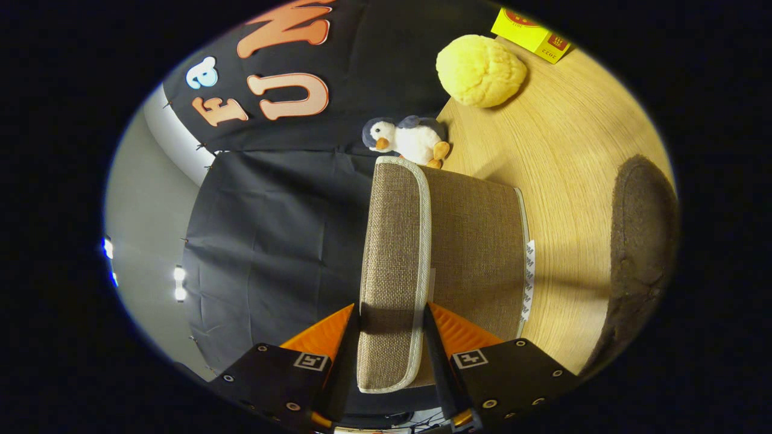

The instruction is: Open the storage box then place both shoes into the box .Put the left shoe in first, then the right shoe, with the right side of both shoes facing outward in a uniform manner.

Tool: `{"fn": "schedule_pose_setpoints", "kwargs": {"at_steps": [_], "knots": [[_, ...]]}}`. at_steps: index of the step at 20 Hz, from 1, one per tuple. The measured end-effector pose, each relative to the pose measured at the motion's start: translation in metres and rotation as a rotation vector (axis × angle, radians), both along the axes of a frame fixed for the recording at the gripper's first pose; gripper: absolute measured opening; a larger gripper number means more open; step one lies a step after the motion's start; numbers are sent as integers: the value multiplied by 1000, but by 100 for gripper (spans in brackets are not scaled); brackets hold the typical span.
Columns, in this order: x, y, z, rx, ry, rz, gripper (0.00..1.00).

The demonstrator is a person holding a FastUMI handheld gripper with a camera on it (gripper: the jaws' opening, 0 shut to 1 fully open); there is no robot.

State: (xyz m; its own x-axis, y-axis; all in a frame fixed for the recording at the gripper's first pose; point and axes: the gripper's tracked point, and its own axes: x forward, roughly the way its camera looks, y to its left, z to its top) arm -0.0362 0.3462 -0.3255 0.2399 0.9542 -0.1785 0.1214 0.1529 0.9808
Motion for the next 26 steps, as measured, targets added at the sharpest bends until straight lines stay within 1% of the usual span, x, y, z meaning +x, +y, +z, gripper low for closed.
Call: {"fn": "schedule_pose_setpoints", "kwargs": {"at_steps": [1,2,4,5,6,7,8,9,11,12,17,18,19,20,22,26], "knots": [[1,-2,-1,-12,-7,-9,59],[1,-6,-1,-22,-12,-17,51],[1,-11,4,-9,-7,-32,44],[4,-10,24,82,3,-53,44],[13,-9,43,152,11,-102,43],[18,-9,46,143,-18,-125,37],[16,-6,43,115,-35,-117,33],[11,-1,46,120,-29,-93,33],[8,12,70,169,-35,-78,33],[10,18,81,184,-55,-78,33],[10,55,155,252,-175,-15,33],[13,65,163,226,-198,-11,32],[18,79,171,195,-229,-10,25],[20,88,177,183,-250,-4,15],[19,110,190,162,-274,24,14],[14,166,209,97,-329,79,15]]}}
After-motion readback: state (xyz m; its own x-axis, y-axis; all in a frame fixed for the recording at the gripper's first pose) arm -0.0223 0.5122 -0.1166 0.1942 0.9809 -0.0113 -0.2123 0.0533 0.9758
